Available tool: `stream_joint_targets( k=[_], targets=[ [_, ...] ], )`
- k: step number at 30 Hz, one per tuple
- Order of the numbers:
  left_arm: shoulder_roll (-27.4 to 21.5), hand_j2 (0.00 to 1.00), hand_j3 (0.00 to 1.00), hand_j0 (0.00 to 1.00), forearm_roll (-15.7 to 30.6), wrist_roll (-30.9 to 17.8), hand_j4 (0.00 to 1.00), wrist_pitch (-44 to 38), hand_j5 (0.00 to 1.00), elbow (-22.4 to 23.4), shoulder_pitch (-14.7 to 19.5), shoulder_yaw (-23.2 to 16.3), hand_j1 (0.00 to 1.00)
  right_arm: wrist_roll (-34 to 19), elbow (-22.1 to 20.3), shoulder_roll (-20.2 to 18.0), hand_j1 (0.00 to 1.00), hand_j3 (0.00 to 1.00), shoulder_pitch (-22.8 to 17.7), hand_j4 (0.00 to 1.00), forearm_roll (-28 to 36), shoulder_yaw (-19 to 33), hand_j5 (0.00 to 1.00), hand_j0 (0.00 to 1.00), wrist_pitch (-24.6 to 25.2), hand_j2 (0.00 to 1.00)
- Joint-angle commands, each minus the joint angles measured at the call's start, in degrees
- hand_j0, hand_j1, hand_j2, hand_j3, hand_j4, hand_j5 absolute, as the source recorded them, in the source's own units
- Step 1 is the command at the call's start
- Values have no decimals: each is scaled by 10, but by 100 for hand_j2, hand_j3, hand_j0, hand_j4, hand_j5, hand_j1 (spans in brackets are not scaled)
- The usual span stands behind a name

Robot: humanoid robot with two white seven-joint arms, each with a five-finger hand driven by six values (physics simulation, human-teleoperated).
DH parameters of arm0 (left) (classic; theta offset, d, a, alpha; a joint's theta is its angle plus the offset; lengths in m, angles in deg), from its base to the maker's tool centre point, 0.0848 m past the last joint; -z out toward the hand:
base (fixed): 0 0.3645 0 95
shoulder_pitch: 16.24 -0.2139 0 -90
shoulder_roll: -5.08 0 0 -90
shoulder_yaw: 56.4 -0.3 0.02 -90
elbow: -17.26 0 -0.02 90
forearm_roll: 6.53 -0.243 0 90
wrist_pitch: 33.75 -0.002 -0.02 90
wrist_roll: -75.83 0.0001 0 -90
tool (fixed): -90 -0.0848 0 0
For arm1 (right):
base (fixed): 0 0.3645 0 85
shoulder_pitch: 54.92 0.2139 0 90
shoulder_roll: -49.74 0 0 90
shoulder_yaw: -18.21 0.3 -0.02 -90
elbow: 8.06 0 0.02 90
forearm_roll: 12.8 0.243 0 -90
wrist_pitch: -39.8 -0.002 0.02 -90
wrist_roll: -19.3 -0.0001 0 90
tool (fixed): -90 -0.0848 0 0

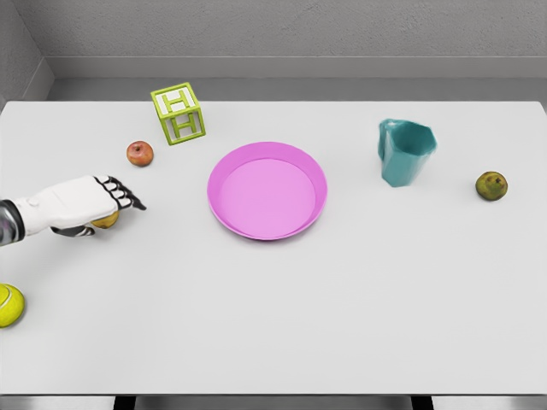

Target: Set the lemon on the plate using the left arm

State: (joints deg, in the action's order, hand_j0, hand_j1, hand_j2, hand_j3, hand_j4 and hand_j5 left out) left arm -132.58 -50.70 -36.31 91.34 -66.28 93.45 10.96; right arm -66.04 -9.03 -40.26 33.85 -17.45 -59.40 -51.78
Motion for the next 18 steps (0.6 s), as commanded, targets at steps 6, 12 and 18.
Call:
stream_joint_targets(
  k=[6,12,18],
  targets=[
    [-4,74,74,74,-5,-1,74,-1,74,0,-1,-7,74,0,0,0,100,100,0,100,0,0,100,100,0,100],
    [-8,72,72,72,-5,-12,72,-1,72,1,0,-5,72,0,0,0,100,100,0,100,0,0,100,100,0,100],
    [-12,71,71,71,-6,-12,71,-1,71,1,1,-1,71,0,0,0,100,100,0,100,0,0,100,100,0,100]
  ],
)
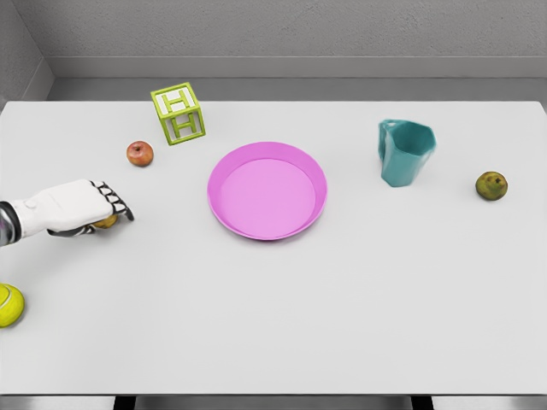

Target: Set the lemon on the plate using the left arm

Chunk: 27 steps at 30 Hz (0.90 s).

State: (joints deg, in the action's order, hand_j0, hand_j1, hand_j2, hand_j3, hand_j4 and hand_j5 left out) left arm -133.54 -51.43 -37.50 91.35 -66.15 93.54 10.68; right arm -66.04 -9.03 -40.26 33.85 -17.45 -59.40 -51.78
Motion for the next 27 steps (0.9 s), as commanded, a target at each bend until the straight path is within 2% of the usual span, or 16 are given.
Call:
stream_joint_targets(
  k=[1,12,21,27],
  targets=[
    [-4,71,71,71,2,0,71,-1,71,0,0,2,71,0,0,0,100,100,0,100,0,0,100,100,0,100],
    [-4,60,60,60,1,-1,60,-1,60,1,0,2,60,0,0,0,100,100,0,100,0,0,100,100,0,100],
    [-5,56,56,56,1,-1,56,-1,56,1,1,2,56,0,0,0,100,100,0,100,0,0,100,100,0,100],
    [-6,56,56,56,5,0,56,-1,56,1,17,2,56,0,0,0,100,100,0,100,0,0,100,100,0,100]
  ],
)
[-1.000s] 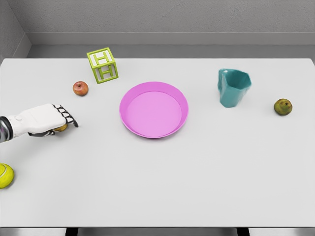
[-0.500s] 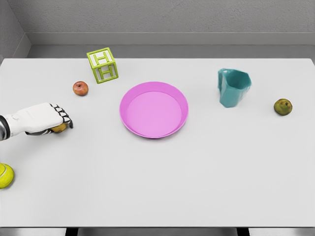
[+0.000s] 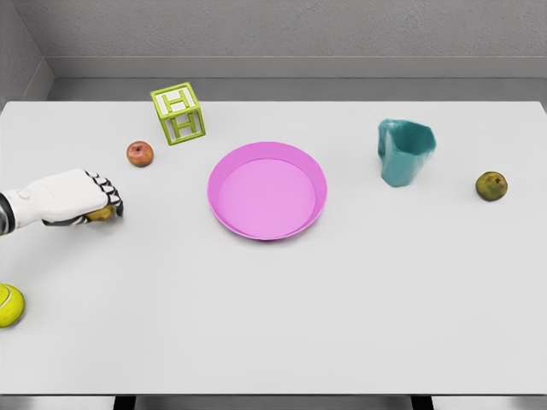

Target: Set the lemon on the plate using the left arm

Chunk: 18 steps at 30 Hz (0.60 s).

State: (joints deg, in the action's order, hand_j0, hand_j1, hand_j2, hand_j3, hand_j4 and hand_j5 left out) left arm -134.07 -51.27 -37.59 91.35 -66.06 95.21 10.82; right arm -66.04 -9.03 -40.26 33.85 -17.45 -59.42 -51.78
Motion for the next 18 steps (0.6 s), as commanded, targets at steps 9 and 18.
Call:
stream_joint_targets(
  k=[9,18],
  targets=[
    [-2,55,55,55,11,1,55,-1,55,-2,16,-4,55,0,0,0,100,100,0,100,0,0,100,100,0,100],
    [5,53,53,53,11,1,53,-1,53,-7,36,-7,53,0,0,0,100,100,0,100,0,0,100,100,0,100]
  ],
)
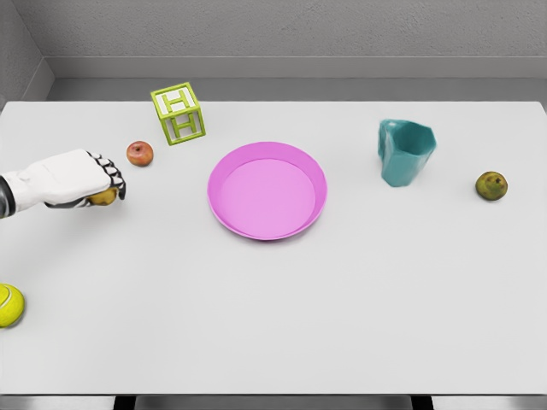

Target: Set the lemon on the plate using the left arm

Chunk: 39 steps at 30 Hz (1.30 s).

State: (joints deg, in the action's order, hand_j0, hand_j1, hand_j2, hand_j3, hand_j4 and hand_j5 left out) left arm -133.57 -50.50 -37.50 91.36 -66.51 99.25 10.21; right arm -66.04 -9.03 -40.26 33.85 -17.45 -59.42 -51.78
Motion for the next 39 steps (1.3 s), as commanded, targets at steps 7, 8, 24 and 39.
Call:
stream_joint_targets(
  k=[7,8,24,39],
  targets=[
    [26,53,53,53,3,0,53,-1,53,-4,12,-2,53,0,0,0,100,100,0,100,0,0,100,100,0,100],
    [27,51,51,51,3,0,51,-1,51,-5,15,-10,51,0,0,0,100,100,0,100,0,0,100,100,0,100],
    [42,49,49,49,4,-1,49,-1,49,-34,27,-23,49,0,0,0,100,100,0,100,0,0,100,100,0,100],
    [68,49,49,49,2,-1,49,-1,49,-49,46,-48,49,0,0,0,100,100,0,100,0,0,100,100,0,100]
  ],
)
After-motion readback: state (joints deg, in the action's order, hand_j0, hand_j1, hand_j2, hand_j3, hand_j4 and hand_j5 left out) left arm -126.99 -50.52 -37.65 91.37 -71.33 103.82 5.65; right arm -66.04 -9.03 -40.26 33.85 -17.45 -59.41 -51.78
